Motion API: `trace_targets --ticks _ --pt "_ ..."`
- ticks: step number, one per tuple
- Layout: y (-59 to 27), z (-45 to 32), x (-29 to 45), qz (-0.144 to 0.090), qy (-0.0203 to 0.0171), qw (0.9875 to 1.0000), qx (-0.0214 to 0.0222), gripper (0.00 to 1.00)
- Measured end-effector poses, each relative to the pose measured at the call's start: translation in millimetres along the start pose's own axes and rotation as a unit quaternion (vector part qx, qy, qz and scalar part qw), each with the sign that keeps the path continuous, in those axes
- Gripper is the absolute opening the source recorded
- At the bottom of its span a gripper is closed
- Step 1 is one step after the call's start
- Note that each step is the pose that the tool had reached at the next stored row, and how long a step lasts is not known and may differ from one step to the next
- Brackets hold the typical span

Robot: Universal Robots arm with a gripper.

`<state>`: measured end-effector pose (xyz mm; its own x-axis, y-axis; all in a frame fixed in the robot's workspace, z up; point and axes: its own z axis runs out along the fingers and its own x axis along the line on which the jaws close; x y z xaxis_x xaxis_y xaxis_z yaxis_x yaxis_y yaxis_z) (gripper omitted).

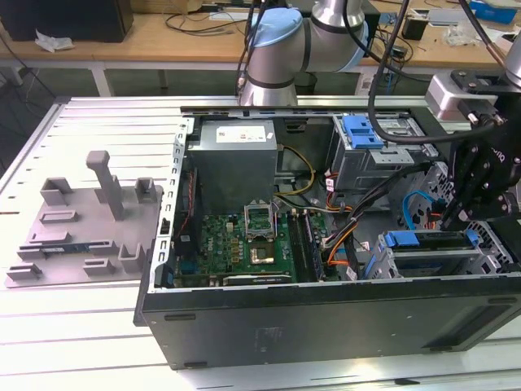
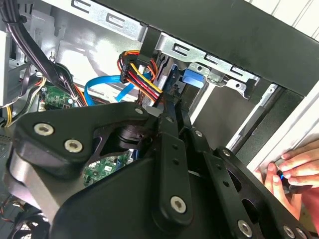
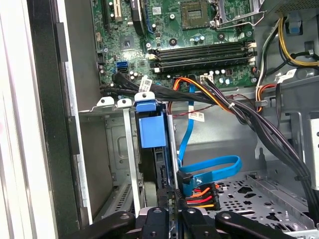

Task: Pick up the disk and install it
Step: 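Insert the first disk wire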

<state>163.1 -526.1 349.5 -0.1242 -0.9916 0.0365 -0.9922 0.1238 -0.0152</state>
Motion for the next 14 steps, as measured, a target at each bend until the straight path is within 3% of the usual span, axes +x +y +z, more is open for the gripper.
trace_targets --ticks 14 --pt "0.9 0.6 0.1 -0.011 -0.0002 0.9999 0.0004 0.17"
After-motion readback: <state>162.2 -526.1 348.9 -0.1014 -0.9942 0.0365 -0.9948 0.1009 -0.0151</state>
